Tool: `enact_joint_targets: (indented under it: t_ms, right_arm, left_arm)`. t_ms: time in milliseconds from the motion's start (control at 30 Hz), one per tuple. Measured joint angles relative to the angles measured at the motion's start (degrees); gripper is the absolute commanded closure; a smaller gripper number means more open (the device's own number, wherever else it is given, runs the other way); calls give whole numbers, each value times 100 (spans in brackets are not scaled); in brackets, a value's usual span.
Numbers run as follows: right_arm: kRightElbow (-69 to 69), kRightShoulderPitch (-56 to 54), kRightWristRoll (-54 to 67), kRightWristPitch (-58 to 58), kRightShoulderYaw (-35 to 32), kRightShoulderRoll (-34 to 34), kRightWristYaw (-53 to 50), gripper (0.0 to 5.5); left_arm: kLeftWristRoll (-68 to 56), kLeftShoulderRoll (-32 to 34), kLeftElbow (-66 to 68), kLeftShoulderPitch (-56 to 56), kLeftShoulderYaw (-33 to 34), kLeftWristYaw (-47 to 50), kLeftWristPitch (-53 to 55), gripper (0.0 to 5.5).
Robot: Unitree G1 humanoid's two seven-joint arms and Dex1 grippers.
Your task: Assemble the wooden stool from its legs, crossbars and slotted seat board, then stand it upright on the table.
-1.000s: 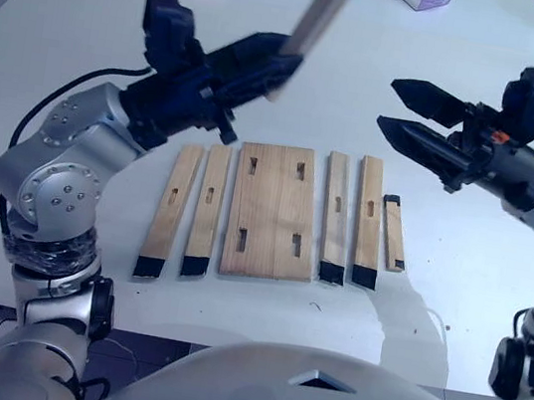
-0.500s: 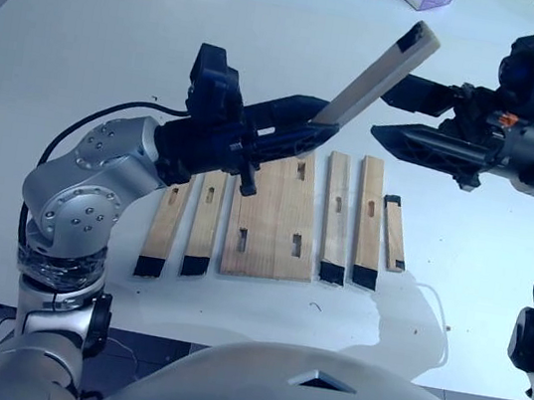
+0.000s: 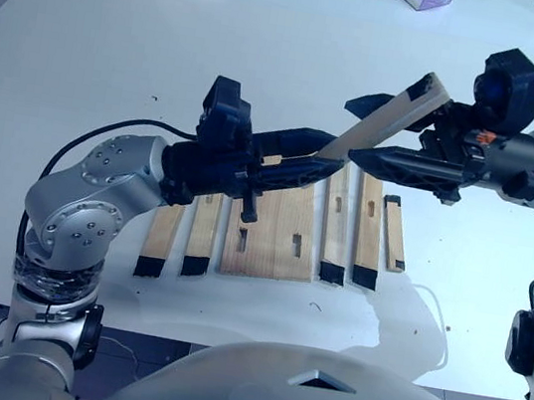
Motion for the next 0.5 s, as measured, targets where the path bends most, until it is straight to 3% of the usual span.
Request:
enact_joint_targets:
  t_ms: [333, 500]
  right_arm:
    - [-56, 64, -331, -97, 136, -233, 244, 404]
    - [-55, 64, -471, -160, 249, -274, 428, 418]
  left_arm:
    - [-147, 168, 20, 1, 0, -54, 18, 416]
    - [-199, 352, -14, 95, -11, -170, 19, 416]
